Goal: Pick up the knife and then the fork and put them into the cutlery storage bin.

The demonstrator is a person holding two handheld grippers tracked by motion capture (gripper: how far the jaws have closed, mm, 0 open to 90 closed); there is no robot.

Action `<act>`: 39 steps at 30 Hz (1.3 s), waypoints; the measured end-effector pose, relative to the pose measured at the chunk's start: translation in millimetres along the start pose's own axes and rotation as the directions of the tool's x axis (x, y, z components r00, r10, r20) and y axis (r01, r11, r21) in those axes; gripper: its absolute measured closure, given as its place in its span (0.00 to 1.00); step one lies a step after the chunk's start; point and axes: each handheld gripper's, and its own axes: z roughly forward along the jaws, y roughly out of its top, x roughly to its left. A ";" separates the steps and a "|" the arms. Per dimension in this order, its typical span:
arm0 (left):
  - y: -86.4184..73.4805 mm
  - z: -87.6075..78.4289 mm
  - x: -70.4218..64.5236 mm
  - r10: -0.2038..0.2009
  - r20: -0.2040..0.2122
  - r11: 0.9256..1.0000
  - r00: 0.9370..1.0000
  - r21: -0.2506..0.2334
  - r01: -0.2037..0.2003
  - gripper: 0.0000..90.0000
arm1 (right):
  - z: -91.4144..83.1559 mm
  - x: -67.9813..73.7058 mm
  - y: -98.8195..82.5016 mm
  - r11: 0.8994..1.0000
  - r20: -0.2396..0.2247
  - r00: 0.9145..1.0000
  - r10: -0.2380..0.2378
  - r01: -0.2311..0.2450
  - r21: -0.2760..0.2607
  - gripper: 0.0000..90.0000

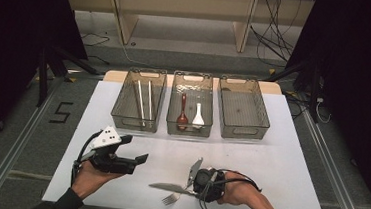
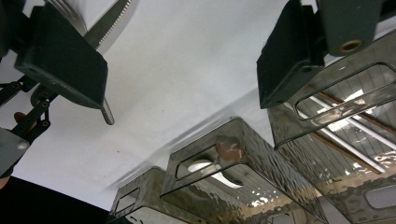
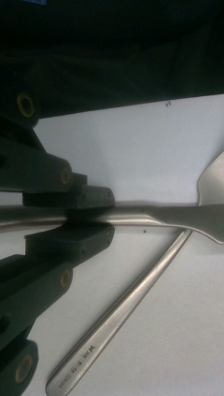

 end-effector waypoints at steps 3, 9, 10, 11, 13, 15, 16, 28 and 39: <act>0.0 -0.1 0.2 -0.001 0.000 1.000 1.000 0.001 0.001 0.18 | -0.1 1.7 1.3 1.000 0.003 1.000 -0.007 0.007 0.010 0.90; 0.1 -0.1 0.4 -0.001 0.000 1.000 1.000 0.000 0.001 0.18 | -5.5 3.1 1.4 0.999 0.007 1.000 0.019 -0.019 -0.032 0.94; 0.0 0.0 0.5 0.000 -0.001 1.000 1.000 0.002 0.000 0.18 | -5.0 2.0 1.5 1.000 0.014 1.000 0.017 -0.017 -0.021 0.94; -0.3 0.4 0.2 -0.003 -0.001 1.000 1.000 0.001 0.003 0.18 | -4.2 1.0 1.1 1.000 0.000 1.000 0.023 -0.023 -0.021 0.94; -0.4 0.6 0.3 -0.003 -0.002 1.000 1.000 0.001 0.003 0.18 | -4.2 1.2 1.3 0.999 0.001 1.000 0.029 -0.029 -0.019 0.94; -0.3 0.5 0.4 -0.004 -0.002 1.000 1.000 0.001 0.004 0.18 | -4.1 1.2 1.7 1.000 -0.006 1.000 0.027 -0.027 -0.015 0.94; -0.5 0.7 0.4 -0.003 -0.003 1.000 1.000 0.001 0.003 0.18 | -4.0 1.5 2.0 1.000 -0.004 1.000 0.024 -0.024 -0.012 0.94; -0.4 1.1 0.3 0.005 -0.002 1.000 1.000 0.006 -0.005 0.18 | 1.2 3.5 3.8 1.000 0.006 1.000 0.014 -0.014 0.000 0.93; -0.1 -0.4 1.5 0.000 -0.007 1.000 1.000 0.000 0.000 0.18 | -9.3 -5.1 -1.8 0.996 0.026 0.998 0.065 -0.063 -0.059 0.94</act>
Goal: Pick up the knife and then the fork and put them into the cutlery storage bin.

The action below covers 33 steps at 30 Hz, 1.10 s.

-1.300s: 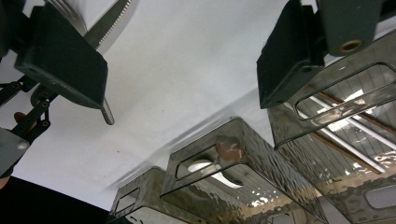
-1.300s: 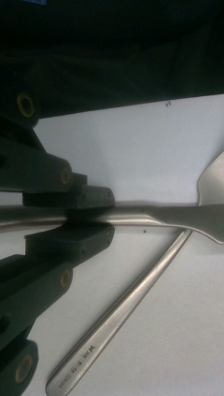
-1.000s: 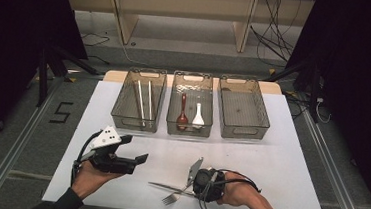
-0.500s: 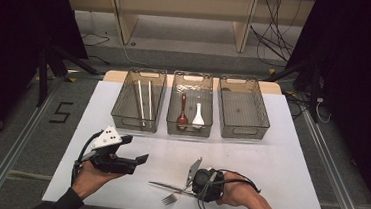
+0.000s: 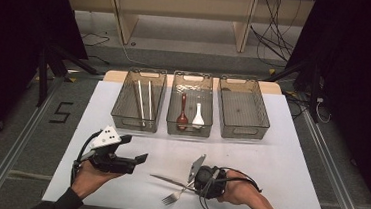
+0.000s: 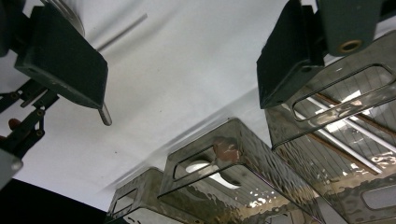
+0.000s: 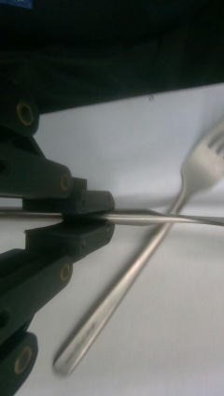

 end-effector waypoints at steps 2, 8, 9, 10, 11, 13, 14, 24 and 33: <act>0.0 -0.2 0.2 -0.001 -0.001 1.000 1.000 -0.003 0.001 0.18 | -6.3 -4.1 -2.4 0.998 0.010 0.999 0.047 -0.046 -0.031 0.94; -0.2 0.4 0.5 -0.003 -0.003 1.000 1.000 -0.008 0.003 0.18 | -26.6 -21.8 -12.9 0.982 0.047 0.989 0.140 -0.132 -0.136 0.94; -0.3 0.4 0.5 -0.005 -0.004 1.000 1.000 -0.009 0.005 0.18 | -29.7 -24.9 -14.7 0.979 0.055 0.987 0.151 -0.142 -0.147 0.94; -0.3 0.3 0.7 -0.004 -0.006 1.000 1.000 -0.009 0.004 0.18 | -32.7 -26.9 -16.1 0.975 0.072 0.983 0.170 -0.158 -0.155 0.94; -0.4 0.2 1.0 -0.003 -0.008 1.000 1.000 -0.010 0.003 0.17 | -35.8 -29.7 -17.5 0.975 0.081 0.982 0.173 -0.159 -0.153 0.94; -0.5 0.1 1.4 -0.007 -0.008 1.000 1.000 -0.010 0.006 0.17 | -41.6 -34.4 -20.6 0.970 0.102 0.977 0.189 -0.170 -0.174 0.94; -0.6 0.0 1.6 -0.007 -0.008 1.000 1.000 -0.010 0.007 0.17 | -44.9 -36.7 -22.1 0.966 0.100 0.974 0.204 -0.184 -0.184 0.94; -0.5 -0.6 2.2 -0.007 -0.014 1.000 1.000 -0.014 0.007 0.17 | -70.8 -64.5 -40.8 0.911 0.161 0.925 0.344 -0.287 -0.296 0.94; -0.8 -1.8 3.5 -0.016 -0.013 0.999 1.000 -0.034 0.015 0.17 | -86.1 -91.1 -55.0 0.853 0.187 0.869 0.458 -0.371 -0.366 0.94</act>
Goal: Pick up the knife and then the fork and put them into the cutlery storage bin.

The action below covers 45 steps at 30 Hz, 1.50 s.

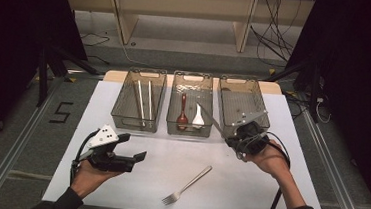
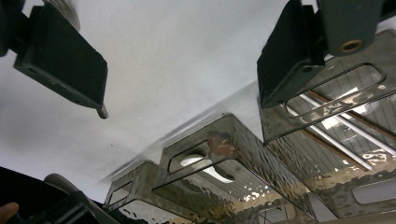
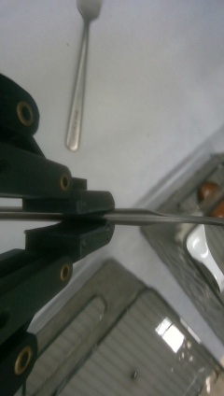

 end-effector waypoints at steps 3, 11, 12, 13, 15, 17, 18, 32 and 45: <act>-0.1 -0.9 0.9 -0.005 -0.001 1.000 1.000 -0.004 0.005 0.17 | -2.0 -13.4 2.6 0.999 0.028 0.999 0.040 -0.040 -0.016 0.94; -0.7 -2.6 3.7 -0.008 -0.004 1.000 1.000 -0.008 0.008 0.17 | -2.8 -46.8 16.2 0.986 0.079 0.983 0.164 -0.159 -0.058 0.94; -0.5 -2.9 3.8 -0.007 -0.005 1.000 1.000 -0.007 0.007 0.17 | -2.7 -49.6 18.0 0.984 0.084 0.981 0.174 -0.169 -0.062 0.94; -0.4 -3.1 3.9 -0.007 -0.005 1.000 1.000 -0.008 0.007 0.17 | -2.4 -53.4 20.3 0.981 0.089 0.978 0.189 -0.183 -0.069 0.94; -0.6 -3.3 3.9 -0.007 -0.004 1.000 1.000 -0.008 0.007 0.17 | -2.2 -61.1 24.1 0.975 0.093 0.972 0.216 -0.209 -0.080 0.94; -0.6 -3.3 4.0 -0.007 -0.004 1.000 1.000 -0.009 0.007 0.17 | -1.7 -67.9 27.4 0.967 0.104 0.964 0.247 -0.238 -0.088 0.94; -0.6 -3.3 3.9 -0.008 -0.003 1.000 1.000 -0.009 0.008 0.17 | -1.4 -70.4 29.1 0.963 0.108 0.958 0.265 -0.256 -0.088 0.94; -0.8 -3.3 3.9 -0.007 -0.004 1.000 1.000 -0.013 0.007 0.17 | 18.6 -100.0 50.9 0.912 0.146 0.901 0.408 -0.396 -0.104 0.93; -0.9 -2.1 2.6 -0.004 0.000 1.000 1.000 -0.015 0.004 0.17 | 33.9 -113.6 49.8 0.880 0.171 0.864 0.474 -0.467 -0.080 0.93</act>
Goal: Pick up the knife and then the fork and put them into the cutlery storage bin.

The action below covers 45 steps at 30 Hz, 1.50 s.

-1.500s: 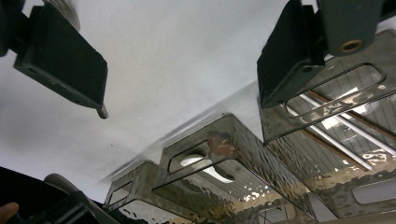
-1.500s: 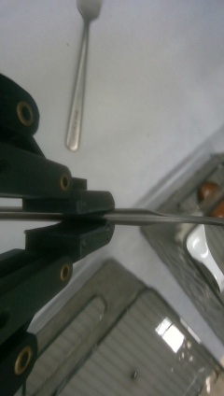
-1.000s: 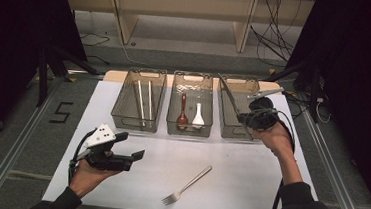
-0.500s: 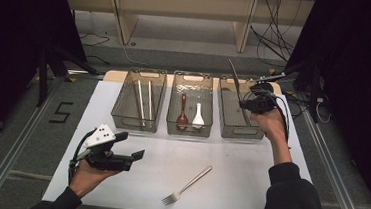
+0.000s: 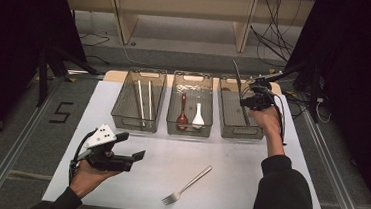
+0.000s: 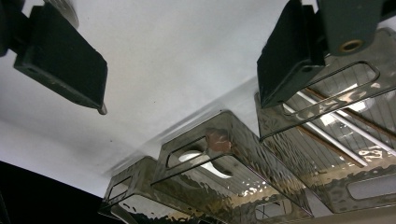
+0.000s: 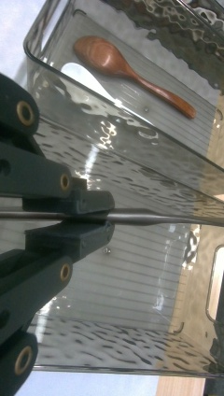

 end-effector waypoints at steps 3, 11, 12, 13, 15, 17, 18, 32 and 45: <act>0.0 -0.1 -0.1 0.004 0.002 1.000 1.000 0.006 -0.004 0.17 | 2.4 -1.0 0.0 1.000 0.009 1.000 0.012 -0.012 -0.001 0.93; 0.0 0.0 -0.6 0.004 0.005 1.000 1.000 0.008 -0.004 0.17 | 6.8 -1.6 -0.7 0.999 0.015 0.999 0.050 -0.050 -0.006 0.83; 0.0 -0.1 -0.6 0.005 0.005 1.000 1.000 0.008 -0.005 0.17 | 4.9 -1.5 0.3 0.998 0.008 0.998 0.062 -0.062 -0.019 0.78; 0.0 -0.1 -0.6 0.004 0.004 1.000 1.000 0.009 -0.004 0.17 | 2.6 -0.9 1.3 0.998 -0.003 0.998 0.058 -0.059 -0.026 0.73; 0.1 -0.3 -0.4 0.006 0.002 1.000 1.000 0.008 -0.006 0.17 | -0.5 1.3 1.7 0.999 0.002 0.999 0.045 -0.045 -0.031 0.68; 0.2 -0.3 -0.5 0.005 0.003 1.000 1.000 0.008 -0.005 0.17 | -4.0 3.3 0.7 0.999 -0.017 1.000 0.022 -0.023 -0.039 0.63; 0.2 -0.1 -0.6 0.005 0.003 1.000 1.000 0.008 -0.005 0.17 | -5.9 5.0 -0.4 0.999 -0.028 1.000 0.007 -0.008 -0.046 0.60; 0.3 0.0 -0.5 0.006 -0.002 1.000 1.000 0.005 -0.006 0.17 | -44.3 52.1 -37.6 0.970 -0.161 0.961 -0.225 0.206 -0.128 0.39; 0.4 -0.4 0.0 0.000 -0.004 1.000 1.000 -0.008 0.000 0.17 | -41.8 100.1 -88.1 0.948 -0.260 0.912 -0.318 0.297 -0.117 0.38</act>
